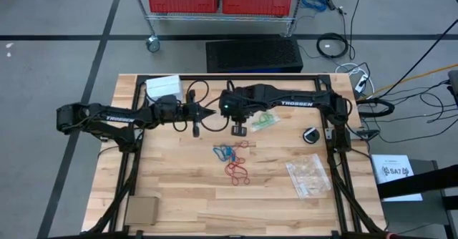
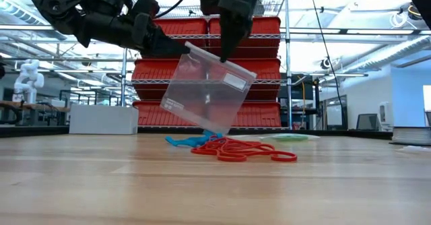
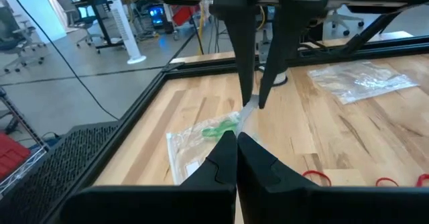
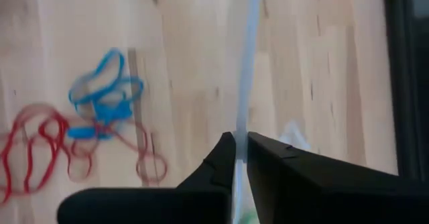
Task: Sort rubber bands
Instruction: Open the top left transparent zip lock bag
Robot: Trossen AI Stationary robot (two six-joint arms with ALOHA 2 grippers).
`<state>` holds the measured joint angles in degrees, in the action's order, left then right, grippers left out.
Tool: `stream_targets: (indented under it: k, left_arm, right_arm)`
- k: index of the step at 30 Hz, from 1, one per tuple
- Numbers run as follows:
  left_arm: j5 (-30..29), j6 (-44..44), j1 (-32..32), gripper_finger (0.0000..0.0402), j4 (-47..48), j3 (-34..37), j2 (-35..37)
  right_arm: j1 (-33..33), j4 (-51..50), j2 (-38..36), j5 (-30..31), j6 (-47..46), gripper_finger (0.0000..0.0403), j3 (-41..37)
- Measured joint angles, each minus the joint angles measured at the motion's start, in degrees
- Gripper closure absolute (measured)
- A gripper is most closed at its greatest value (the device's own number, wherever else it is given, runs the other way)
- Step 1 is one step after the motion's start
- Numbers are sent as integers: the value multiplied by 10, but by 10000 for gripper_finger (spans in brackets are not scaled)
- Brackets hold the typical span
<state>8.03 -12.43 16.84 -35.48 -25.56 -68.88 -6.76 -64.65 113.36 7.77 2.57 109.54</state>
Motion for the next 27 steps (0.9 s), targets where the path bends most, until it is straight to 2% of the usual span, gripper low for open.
stream_targets:
  k: [12, 21, 24, 27]
  left_arm:
    - [0, 0, 0, 402, -1, 0, 0]
    - [1, 0, 0, 401, 0, 0, 0]
    - [1, 0, 0, 401, 0, 0, 0]
    - [-2, 0, 1, 401, -1, 0, 0]
  right_arm:
    - [1, -110, 0, 1, -36, 394, -1]
    - [6, -156, 0, 29, -52, 394, -1]
    - [11, -159, -3, 31, -58, 380, 0]
    - [21, -194, -13, 30, -55, 348, -3]
